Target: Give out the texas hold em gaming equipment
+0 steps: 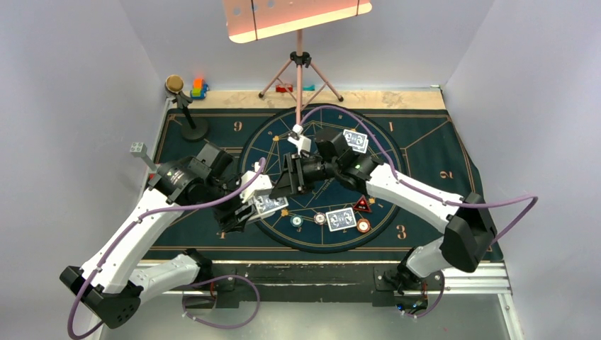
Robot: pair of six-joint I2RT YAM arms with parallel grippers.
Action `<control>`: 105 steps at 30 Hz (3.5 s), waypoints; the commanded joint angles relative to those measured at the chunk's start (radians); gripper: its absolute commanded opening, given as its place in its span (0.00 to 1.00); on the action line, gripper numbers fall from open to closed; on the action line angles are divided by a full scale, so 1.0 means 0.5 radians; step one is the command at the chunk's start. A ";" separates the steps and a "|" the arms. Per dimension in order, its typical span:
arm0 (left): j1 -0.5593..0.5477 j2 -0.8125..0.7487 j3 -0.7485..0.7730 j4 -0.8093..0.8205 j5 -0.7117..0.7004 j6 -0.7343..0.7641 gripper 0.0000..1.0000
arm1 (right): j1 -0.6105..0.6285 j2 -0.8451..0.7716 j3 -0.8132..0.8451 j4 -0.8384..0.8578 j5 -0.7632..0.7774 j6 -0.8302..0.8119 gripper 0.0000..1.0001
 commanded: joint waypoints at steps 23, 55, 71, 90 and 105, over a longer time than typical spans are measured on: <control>0.010 -0.026 0.097 0.040 0.070 0.015 0.00 | -0.239 -0.294 0.194 -0.432 0.190 -0.236 0.23; 0.011 -0.061 0.076 0.038 0.084 0.023 0.00 | -0.717 -0.690 0.114 -0.775 -0.001 -0.401 0.00; 0.011 -0.082 0.095 0.005 0.092 0.028 0.00 | -0.794 -0.386 -0.819 -0.372 0.350 -0.503 0.00; 0.010 -0.064 0.095 0.019 0.109 0.028 0.00 | -0.793 -0.603 -0.479 -0.856 0.885 -0.518 0.69; 0.009 -0.054 0.091 0.023 0.110 0.028 0.00 | -0.241 -0.392 0.156 -0.422 0.169 -0.245 0.93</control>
